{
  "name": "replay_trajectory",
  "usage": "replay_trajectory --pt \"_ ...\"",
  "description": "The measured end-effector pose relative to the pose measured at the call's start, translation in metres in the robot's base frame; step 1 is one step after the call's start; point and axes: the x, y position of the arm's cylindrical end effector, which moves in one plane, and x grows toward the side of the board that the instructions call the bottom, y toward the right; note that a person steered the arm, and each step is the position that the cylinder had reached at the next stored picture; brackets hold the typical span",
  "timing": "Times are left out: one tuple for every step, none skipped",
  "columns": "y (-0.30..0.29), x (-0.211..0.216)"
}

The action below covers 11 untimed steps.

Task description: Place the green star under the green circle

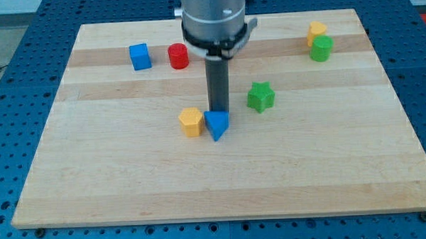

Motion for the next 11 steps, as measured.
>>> replay_trajectory --pt "0.026 0.009" --pt "0.048 -0.008" --pt "0.053 -0.025" --pt "0.053 -0.03" --pt "0.053 -0.039" --pt "0.068 -0.043" --pt "0.085 -0.047" --pt "0.1 -0.053" --pt "0.112 -0.06" --pt "0.094 -0.06" --pt "0.079 -0.065"
